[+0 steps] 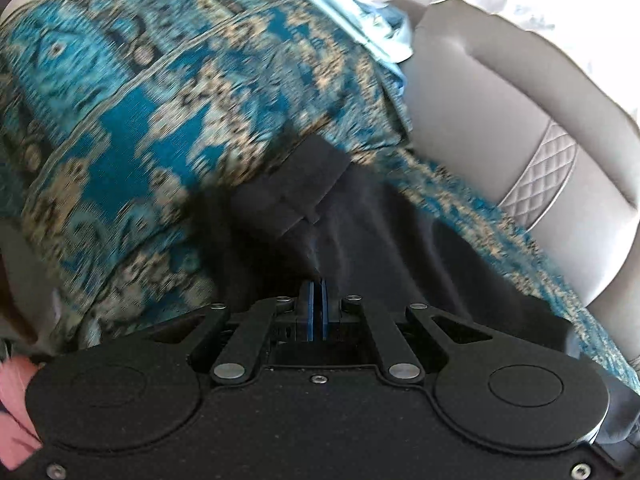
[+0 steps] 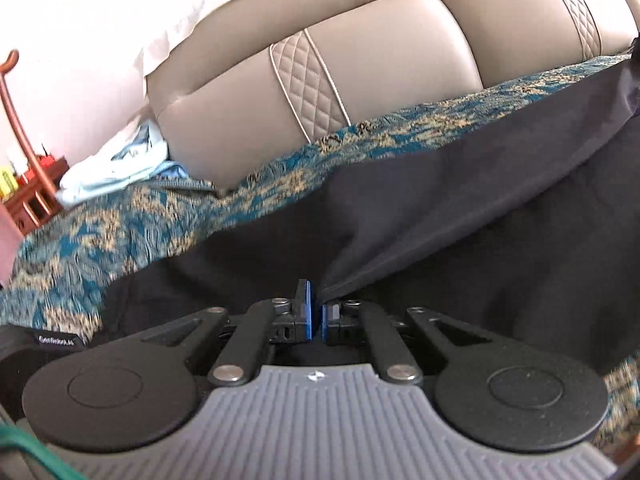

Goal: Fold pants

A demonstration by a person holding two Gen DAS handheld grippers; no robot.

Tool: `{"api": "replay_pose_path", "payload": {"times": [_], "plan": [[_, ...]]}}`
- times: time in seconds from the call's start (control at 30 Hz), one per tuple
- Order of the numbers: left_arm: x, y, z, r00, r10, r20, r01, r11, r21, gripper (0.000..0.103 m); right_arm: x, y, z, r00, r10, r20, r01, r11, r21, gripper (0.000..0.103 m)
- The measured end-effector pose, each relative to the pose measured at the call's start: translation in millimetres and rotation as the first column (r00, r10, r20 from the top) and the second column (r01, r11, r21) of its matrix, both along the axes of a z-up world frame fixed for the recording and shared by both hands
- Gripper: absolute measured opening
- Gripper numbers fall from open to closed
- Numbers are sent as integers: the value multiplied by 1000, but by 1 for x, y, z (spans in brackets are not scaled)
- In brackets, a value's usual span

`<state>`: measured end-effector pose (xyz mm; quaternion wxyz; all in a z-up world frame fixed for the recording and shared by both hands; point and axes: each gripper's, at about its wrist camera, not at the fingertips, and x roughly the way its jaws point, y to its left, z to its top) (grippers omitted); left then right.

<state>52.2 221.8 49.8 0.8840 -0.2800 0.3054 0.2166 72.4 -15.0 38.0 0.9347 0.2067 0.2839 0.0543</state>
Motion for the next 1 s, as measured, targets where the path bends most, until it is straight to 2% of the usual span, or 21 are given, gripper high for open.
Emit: {"api": "replay_pose_path", "payload": {"times": [0.13, 0.23, 0.3, 0.33, 0.37, 0.53, 0.67, 0.73, 0.8, 0.83, 1.0], "plan": [[-11, 3, -7, 1000, 24, -9, -24, 999, 47, 5, -15, 4, -9, 1000, -1, -4, 1, 999, -43, 7], [-18, 12, -9, 1000, 5, 31, -5, 1000, -19, 14, -22, 7, -12, 1000, 7, 0, -7, 998, -60, 7], [-17, 16, -11, 999, -16, 38, 18, 998, -58, 24, -24, 10, -13, 1000, 16, -1, -16, 998, -68, 7], [-16, 18, -13, 999, -23, 41, 26, 997, -71, 33, -24, 10, -14, 1000, 19, -2, -19, 997, -70, 7], [-15, 18, -15, 999, -18, 46, 22, 997, -77, 35, -24, 11, -14, 1000, 21, -2, -21, 997, -73, 7], [-1, 19, -15, 997, 10, 78, -5, 998, -55, 35, -25, 11, -16, 999, 33, -2, -33, 996, -85, 8], [17, 22, -20, 999, 32, 44, -30, 999, -36, 37, -26, 15, -17, 999, 50, 1, -49, 993, -103, 9], [22, 27, -26, 998, 58, 13, -57, 997, -47, 35, -27, 17, -18, 998, 56, 0, -55, 993, -107, 9], [21, 30, -27, 996, 84, 10, -84, 995, -49, 18, -28, 18, -18, 998, 59, 2, -59, 992, -111, 9], [18, 29, -26, 995, 99, 13, -99, 995, -24, 10, -28, 19, -18, 998, 62, 4, -61, 992, -113, 9], [3, 16, -14, 993, 113, 41, -118, 983, 140, 9, -32, 24, -18, 995, 96, 12, -94, 988, -119, 9]]}}
